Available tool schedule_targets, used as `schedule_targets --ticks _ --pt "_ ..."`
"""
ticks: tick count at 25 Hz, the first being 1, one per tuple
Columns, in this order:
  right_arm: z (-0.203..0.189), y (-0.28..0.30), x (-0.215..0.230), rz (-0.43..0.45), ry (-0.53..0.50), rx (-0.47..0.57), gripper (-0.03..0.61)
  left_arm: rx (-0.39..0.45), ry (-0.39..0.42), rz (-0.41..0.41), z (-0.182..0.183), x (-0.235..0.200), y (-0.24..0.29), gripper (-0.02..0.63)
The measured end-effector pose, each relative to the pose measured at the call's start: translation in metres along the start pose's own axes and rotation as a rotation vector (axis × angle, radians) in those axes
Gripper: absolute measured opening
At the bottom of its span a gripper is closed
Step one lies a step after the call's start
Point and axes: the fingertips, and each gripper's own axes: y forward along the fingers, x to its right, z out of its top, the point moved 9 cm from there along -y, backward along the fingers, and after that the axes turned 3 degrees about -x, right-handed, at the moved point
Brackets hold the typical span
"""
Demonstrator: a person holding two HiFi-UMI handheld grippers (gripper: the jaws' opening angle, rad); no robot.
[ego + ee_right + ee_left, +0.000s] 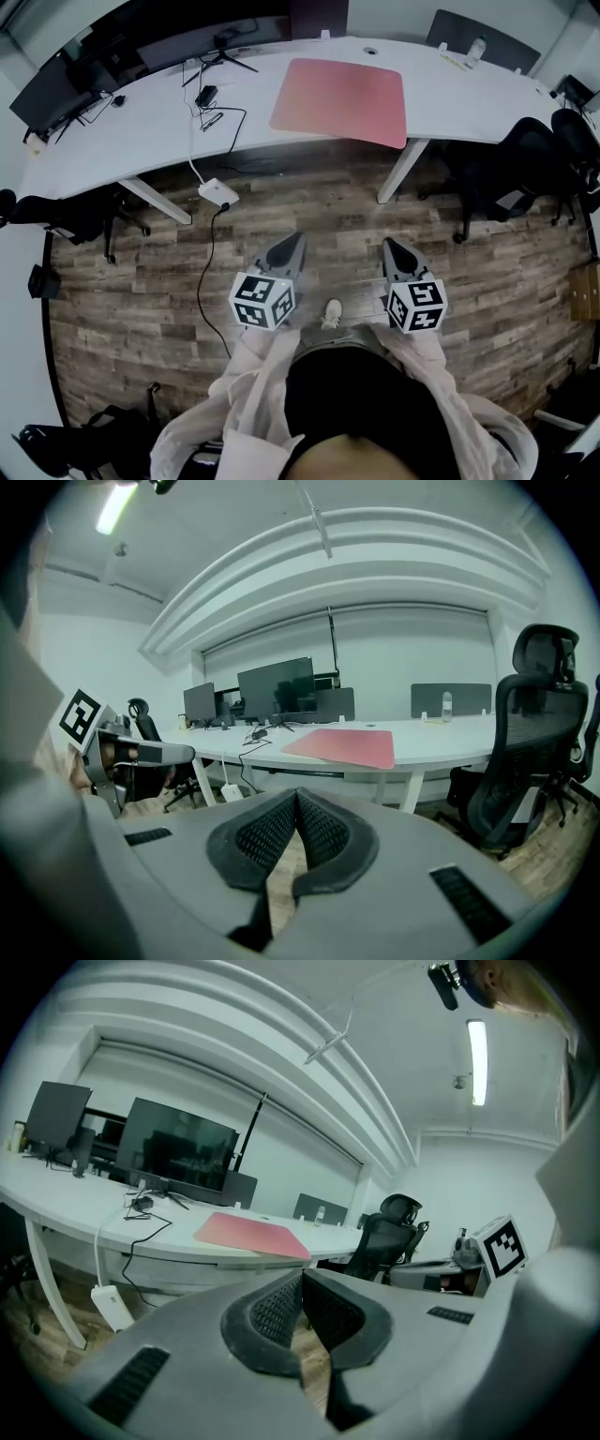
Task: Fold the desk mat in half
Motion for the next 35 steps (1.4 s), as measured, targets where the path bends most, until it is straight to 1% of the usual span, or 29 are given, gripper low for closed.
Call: schedule_targets --ticks 5,10,16,22,28,35 --pt "0.013 0.028 0.024 0.034 -0.015 0.005 0.012 0.004 0.004 0.018 0.011 -0.004 0.031 0.026" --pt "0.012 0.042 0.040 0.059 -0.016 -0.018 0.012 -0.010 -0.010 0.037 0.008 -0.004 0.049 0.026" --pt "0.003 0.051 0.048 0.062 0.011 -0.049 0.012 -0.038 -0.025 0.023 0.004 -0.003 0.066 0.026" --pt "0.001 0.070 0.059 0.052 0.032 -0.077 0.012 -0.064 -0.041 0.010 0.003 -0.014 0.091 0.026" --pt "0.020 0.111 0.090 0.025 0.051 -0.078 0.012 -0.080 -0.043 -0.009 0.026 -0.039 0.142 0.026" --pt "0.064 0.173 0.141 -0.008 0.064 -0.073 0.012 -0.077 -0.025 -0.041 0.078 -0.070 0.224 0.026"
